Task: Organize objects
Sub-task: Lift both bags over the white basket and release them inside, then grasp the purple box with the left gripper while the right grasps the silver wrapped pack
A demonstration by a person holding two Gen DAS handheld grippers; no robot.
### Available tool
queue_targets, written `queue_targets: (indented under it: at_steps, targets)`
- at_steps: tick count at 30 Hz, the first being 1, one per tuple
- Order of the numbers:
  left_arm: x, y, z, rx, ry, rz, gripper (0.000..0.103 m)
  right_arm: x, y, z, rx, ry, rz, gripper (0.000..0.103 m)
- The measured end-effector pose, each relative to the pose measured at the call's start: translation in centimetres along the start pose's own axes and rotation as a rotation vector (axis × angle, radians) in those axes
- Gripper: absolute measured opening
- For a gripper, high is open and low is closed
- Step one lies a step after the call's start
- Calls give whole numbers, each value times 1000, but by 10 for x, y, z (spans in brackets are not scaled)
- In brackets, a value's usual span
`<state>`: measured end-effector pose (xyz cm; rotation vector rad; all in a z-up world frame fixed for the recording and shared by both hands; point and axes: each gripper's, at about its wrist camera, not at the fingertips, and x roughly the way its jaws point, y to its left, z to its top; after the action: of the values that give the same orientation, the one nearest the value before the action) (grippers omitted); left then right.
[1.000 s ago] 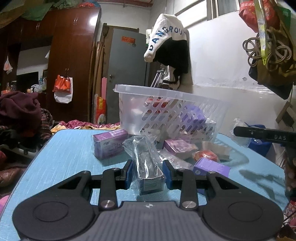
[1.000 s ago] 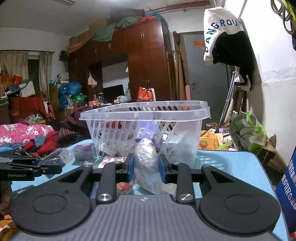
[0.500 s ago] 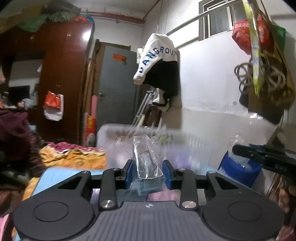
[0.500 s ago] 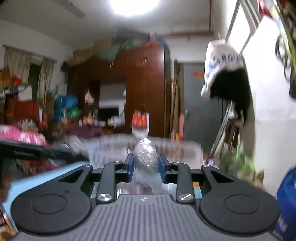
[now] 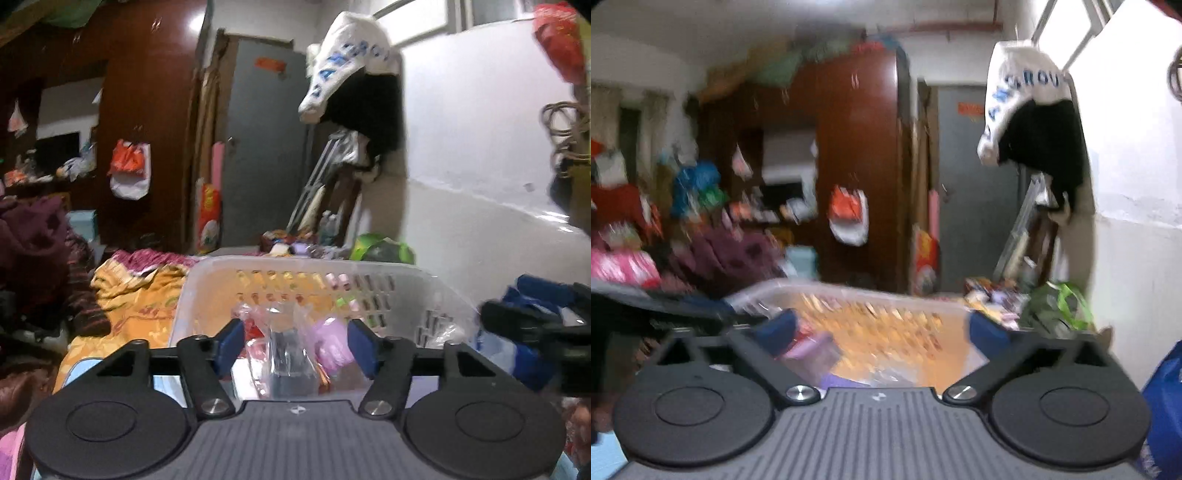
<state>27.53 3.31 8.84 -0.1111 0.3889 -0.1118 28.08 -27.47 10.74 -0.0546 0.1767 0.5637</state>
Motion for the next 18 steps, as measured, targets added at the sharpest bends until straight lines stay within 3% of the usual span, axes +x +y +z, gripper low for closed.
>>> queue_targets:
  at_steps: [5,9,12,15,18]
  targets:
    - [-62,-11,-51,52,-77,7,87,-52,-8,-33,30,26,40,103]
    - [-84,-22,-99,68,-21,-66,88,-43,-18,-69,81,176,10,103]
    - [-81,-37,-122,104,71,-118,88,-24,-28,-87,154,286,10,103]
    - [-72,-58,-133,191,119,-108,88,-9,-33,-93,214,346,5,103]
    - [-61,-69,-136,216,157,-91,88,2,-38,-100,233,398,5,103]
